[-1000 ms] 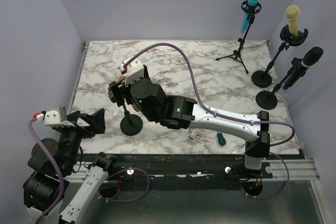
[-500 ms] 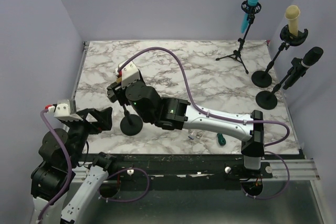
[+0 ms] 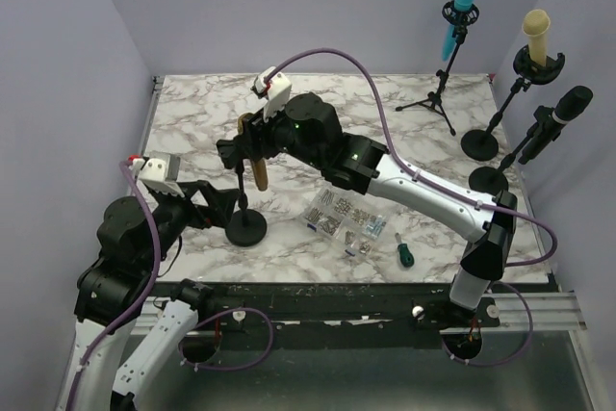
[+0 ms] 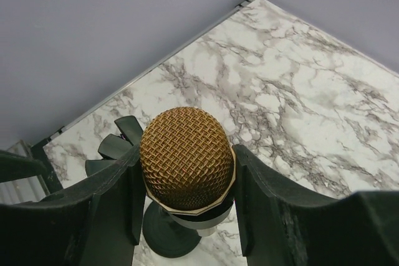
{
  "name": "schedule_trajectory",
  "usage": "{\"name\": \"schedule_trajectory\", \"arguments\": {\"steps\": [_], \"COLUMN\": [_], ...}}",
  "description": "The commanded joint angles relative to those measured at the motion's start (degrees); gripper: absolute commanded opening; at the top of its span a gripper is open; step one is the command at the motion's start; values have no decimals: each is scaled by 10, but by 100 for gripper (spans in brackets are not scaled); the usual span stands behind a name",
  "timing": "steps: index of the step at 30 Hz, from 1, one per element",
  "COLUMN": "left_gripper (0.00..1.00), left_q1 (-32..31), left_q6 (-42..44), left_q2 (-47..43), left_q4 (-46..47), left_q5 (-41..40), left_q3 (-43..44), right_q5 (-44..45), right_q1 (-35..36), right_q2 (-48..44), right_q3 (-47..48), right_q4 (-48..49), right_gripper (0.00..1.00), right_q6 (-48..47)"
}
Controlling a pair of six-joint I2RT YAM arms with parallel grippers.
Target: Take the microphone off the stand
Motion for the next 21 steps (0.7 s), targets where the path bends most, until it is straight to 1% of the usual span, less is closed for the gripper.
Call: {"name": "schedule_trajectory", "arguments": {"steps": [1, 4, 6, 11, 17, 21], "left_gripper": [99, 99, 98, 92, 91, 92], "left_q1": [-2, -2, -2, -2, -2, -1], "left_q6": [25, 41, 55, 86, 119, 142], "left_q2": [42, 56, 65, 105, 122, 136], "left_q4": [42, 46, 51, 49, 49, 59], "left_q5": [58, 53, 48, 42, 28, 29], "left_q3": [23, 22, 22, 45, 41, 43], "right_q5": [-111, -114, -143, -156, -177, -196], "right_q1": [2, -3, -9, -15, -24, -30], "right_q2": [3, -2, -3, 1, 1, 11], "right_q3": [15, 5, 8, 13, 1, 12], "right_q4": [-52, -45, -45, -47, -49, -50], "right_gripper": [1, 1, 1, 1, 1, 1], "right_q6": [-16, -11, -5, -1, 2, 1]}}
